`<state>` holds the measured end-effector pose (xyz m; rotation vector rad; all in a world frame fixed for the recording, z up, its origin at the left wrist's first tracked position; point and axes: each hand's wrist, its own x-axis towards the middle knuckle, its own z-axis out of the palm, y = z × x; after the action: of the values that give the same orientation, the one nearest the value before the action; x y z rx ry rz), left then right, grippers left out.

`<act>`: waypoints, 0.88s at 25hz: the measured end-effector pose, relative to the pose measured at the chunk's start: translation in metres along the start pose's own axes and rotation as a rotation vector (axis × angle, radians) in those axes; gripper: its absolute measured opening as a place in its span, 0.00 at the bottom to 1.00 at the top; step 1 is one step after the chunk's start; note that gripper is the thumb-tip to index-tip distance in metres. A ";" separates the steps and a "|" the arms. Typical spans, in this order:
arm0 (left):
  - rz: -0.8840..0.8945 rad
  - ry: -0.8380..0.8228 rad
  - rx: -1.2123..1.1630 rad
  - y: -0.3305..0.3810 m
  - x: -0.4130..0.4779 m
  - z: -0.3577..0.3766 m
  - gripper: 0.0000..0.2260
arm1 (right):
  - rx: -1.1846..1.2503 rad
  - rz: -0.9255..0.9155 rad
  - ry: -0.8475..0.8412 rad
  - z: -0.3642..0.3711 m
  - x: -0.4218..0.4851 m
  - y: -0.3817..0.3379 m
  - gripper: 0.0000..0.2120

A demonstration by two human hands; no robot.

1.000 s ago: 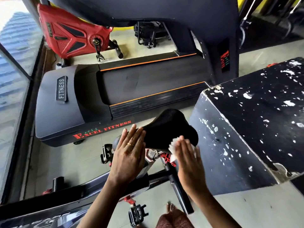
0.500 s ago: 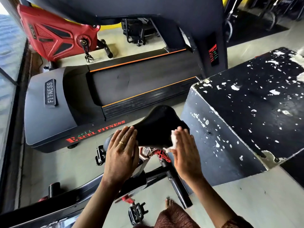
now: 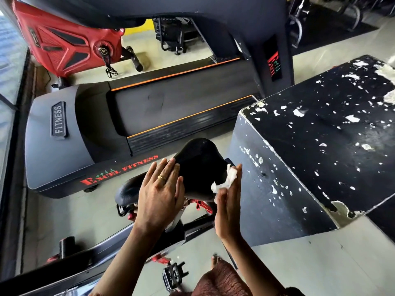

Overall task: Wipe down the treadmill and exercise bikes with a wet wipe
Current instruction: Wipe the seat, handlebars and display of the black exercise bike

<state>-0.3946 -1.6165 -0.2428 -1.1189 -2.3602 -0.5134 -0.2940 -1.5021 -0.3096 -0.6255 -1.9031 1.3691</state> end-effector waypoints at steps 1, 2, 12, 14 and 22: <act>-0.019 -0.018 0.006 0.000 0.002 0.001 0.18 | 0.072 0.066 0.015 -0.001 0.006 -0.004 0.26; -0.042 -0.034 0.009 0.000 0.004 0.002 0.18 | 0.106 0.136 0.010 -0.006 0.017 -0.009 0.25; -0.161 -0.061 0.020 0.006 0.008 0.005 0.17 | -0.161 0.548 -0.560 -0.041 0.105 -0.027 0.18; -0.172 -0.079 0.038 0.009 0.014 0.002 0.17 | -0.151 0.581 -0.630 -0.050 0.102 -0.027 0.17; -0.335 -0.163 0.104 0.002 0.030 -0.008 0.14 | -0.676 0.203 -0.895 0.028 0.188 -0.043 0.15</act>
<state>-0.4080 -1.6010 -0.2192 -0.7467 -2.7011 -0.4184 -0.4348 -1.3975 -0.2254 -0.5615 -3.1662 1.1997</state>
